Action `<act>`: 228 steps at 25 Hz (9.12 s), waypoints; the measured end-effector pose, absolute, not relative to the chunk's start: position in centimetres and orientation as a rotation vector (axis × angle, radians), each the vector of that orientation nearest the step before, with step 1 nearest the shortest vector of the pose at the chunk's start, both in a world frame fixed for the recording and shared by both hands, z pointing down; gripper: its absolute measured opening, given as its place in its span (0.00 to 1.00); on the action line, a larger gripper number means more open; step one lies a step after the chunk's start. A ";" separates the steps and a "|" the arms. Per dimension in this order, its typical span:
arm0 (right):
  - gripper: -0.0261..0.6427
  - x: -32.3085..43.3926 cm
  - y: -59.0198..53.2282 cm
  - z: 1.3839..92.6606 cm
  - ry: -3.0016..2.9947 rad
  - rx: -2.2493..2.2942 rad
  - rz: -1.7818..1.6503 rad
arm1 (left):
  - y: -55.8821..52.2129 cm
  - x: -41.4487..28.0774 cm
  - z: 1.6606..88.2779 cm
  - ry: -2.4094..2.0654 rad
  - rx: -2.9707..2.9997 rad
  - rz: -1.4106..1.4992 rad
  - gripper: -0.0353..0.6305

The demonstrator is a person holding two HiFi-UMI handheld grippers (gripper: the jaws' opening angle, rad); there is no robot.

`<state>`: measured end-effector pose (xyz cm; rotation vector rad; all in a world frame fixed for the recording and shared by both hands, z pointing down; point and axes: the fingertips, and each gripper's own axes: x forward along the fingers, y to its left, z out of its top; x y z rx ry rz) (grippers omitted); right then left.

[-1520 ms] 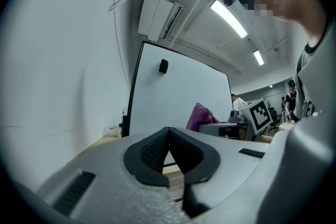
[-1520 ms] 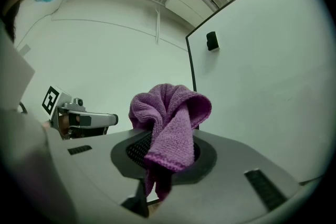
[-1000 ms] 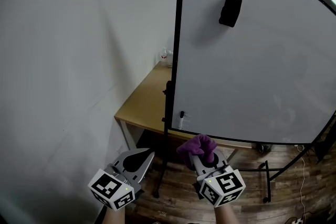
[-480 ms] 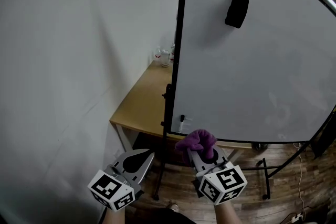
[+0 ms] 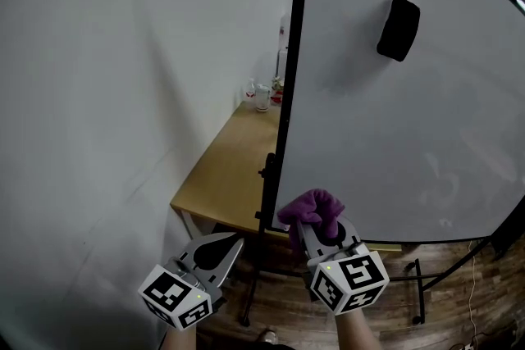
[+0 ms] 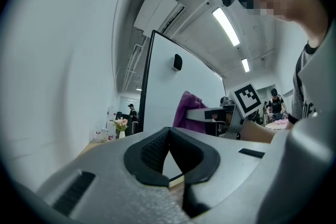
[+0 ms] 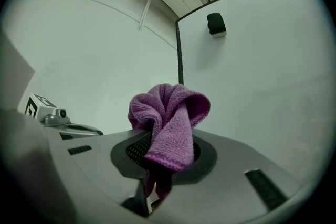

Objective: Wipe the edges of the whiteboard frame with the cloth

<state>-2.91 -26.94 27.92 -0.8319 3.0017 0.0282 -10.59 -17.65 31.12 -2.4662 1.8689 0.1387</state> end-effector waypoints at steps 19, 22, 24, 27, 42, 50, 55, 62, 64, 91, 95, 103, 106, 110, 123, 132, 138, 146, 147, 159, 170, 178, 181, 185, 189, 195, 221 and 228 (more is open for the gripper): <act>0.13 -7.2 -33.4 22.2 2.949 -0.875 0.148 | -24.8 -13.5 30.3 1.778 -2.513 0.148 0.08; 0.13 -7.5 -33.7 20.7 2.925 -0.928 0.172 | -25.2 -14.1 29.7 1.734 -2.547 0.149 0.08; 0.13 -7.7 -34.0 19.6 2.902 -0.979 0.193 | -25.4 -14.6 29.5 1.707 -2.574 0.142 0.08; 0.13 -8.2 -34.2 17.7 2.863 -1.039 0.208 | -25.5 -15.4 29.1 1.660 -2.601 0.114 0.08; 0.13 -11.0 -34.2 8.5 2.719 -1.241 0.299 | -24.8 -17.3 28.4 1.396 -2.763 0.136 0.08; 0.13 -12.4 -34.4 4.7 2.662 -1.298 0.350 | -24.8 -18.4 28.0 1.315 -2.793 0.131 0.08; 0.13 -13.1 -34.9 1.7 2.629 -1.343 0.377 | -25.0 -19.3 26.7 1.286 -2.804 0.132 0.08; 0.13 -13.0 -34.8 -0.2 2.593 -1.394 0.406 | -24.3 -19.9 27.1 1.259 -2.801 0.162 0.08; 0.13 -12.9 -35.0 -1.0 2.581 -1.420 0.425 | -24.3 -20.2 26.8 1.258 -2.798 0.167 0.08; 0.13 -14.3 -37.4 -2.5 2.508 -1.535 0.426 | -22.9 -23.4 27.1 1.336 -2.775 0.196 0.08; 0.13 -14.5 -37.6 -1.6 2.517 -1.548 0.447 | -23.0 -23.5 27.5 1.330 -2.784 0.191 0.08; 0.13 -14.4 -37.8 1.2 2.542 -1.574 0.407 | -22.5 -23.2 28.0 1.303 -2.792 0.178 0.08; 0.13 -14.3 -37.9 2.1 2.546 -1.579 0.395 | -22.3 -23.2 28.3 1.299 -2.791 0.168 0.08; 0.13 -14.3 -37.9 3.2 2.551 -1.579 0.378 | -21.9 -23.3 28.7 1.311 -2.790 0.162 0.08; 0.13 -14.3 -37.7 6.4 2.565 -1.588 0.339 | -20.8 -23.0 30.5 1.324 -2.823 0.154 0.08; 0.13 -14.3 -37.9 9.1 2.576 -1.593 0.302 | -20.6 -22.3 31.4 1.300 -2.860 0.141 0.08; 0.13 -14.2 -37.9 10.8 2.595 -1.614 0.293 | -20.3 -21.8 31.9 1.280 -2.876 0.120 0.08; 0.13 -13.8 -38.2 13.7 2.618 -1.632 0.247 | -19.9 -20.9 32.5 1.263 -2.891 0.088 0.08; 0.13 -13.7 -38.3 14.1 2.618 -1.636 0.242 | -19.9 -20.7 32.6 1.261 -2.893 0.083 0.08; 0.13 -13.5 -38.6 17.3 2.622 -1.674 0.217 | -19.3 -20.1 33.9 1.263 -2.919 0.081 0.08; 0.13 -13.6 -38.5 20.2 2.627 -1.693 0.178 | -18.9 -20.1 34.9 1.275 -2.938 0.079 0.08; 0.13 -13.5 -38.7 22.7 2.643 -1.712 0.148 | -18.9 -19.8 35.5 1.280 -2.952 0.067 0.08; 0.13 -13.6 -38.7 23.8 2.655 -1.720 0.131 | -18.8 -19.8 35.8 1.286 -2.955 0.064 0.08; 0.13 -13.6 -38.8 25.2 2.667 -1.738 0.123 | -18.7 -19.9 36.1 1.294 -2.957 0.062 0.08; 0.13 -13.5 -38.7 26.6 2.676 -1.751 0.105 | -18.4 -19.8 36.6 1.303 -2.962 0.058 0.08; 0.13 -13.5 -38.8 28.7 2.694 -1.768 0.081 | -18.1 -20.3 37.5 1.327 -2.965 0.051 0.08; 0.13 -13.4 -39.0 35.3 2.706 -1.790 -0.006 | -18.2 -20.1 39.9 1.379 -2.990 0.031 0.08; 0.13 -13.4 -39.0 37.2 2.721 -1.802 -0.011 | -18.4 -19.9 40.4 1.384 -2.997 0.025 0.08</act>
